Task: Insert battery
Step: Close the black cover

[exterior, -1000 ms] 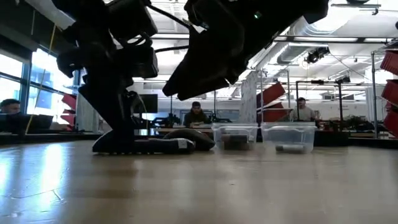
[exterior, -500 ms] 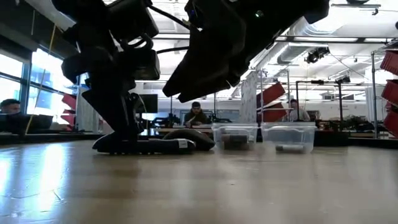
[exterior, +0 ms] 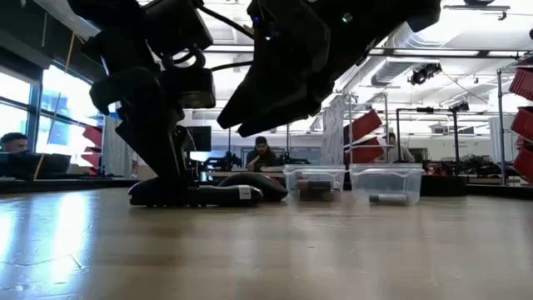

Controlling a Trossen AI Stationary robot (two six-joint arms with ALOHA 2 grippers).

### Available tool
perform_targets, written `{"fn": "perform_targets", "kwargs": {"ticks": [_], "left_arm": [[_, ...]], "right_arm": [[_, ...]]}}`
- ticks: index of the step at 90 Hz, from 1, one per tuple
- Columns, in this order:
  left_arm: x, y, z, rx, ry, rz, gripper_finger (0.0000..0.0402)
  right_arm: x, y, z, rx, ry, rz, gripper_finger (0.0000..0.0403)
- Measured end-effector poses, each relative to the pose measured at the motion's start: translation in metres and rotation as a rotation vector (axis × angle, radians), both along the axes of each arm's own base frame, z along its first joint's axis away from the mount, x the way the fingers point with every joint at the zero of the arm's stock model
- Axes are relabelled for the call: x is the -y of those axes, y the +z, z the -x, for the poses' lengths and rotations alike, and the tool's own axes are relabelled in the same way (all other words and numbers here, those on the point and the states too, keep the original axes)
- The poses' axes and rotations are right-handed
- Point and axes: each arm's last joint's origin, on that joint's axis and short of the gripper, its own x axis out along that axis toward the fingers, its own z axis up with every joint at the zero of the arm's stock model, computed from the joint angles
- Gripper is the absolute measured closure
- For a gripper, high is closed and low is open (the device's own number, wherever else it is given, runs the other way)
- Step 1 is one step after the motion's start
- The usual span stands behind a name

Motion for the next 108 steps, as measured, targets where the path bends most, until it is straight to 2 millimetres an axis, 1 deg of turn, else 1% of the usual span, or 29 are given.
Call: {"fn": "perform_targets", "kwargs": {"ticks": [17, 27, 108], "left_arm": [[-0.0008, -0.001, 0.0007, -0.008, 0.023, -0.007, 0.0217], [-0.0009, -0.0012, 0.0008, -0.009, 0.025, -0.007, 0.0207], [0.0023, 0.0001, -0.0003, 0.003, 0.035, 0.042, 0.0204]], "right_arm": [[0.0, 0.0001, -0.0001, 0.002, -0.002, -0.002, 0.0141], [-0.0001, 0.0003, -0.0002, 0.004, -0.001, -0.003, 0.0141], [-0.0001, 0.0003, -0.0002, 0.004, -0.002, -0.004, 0.0141]]}}
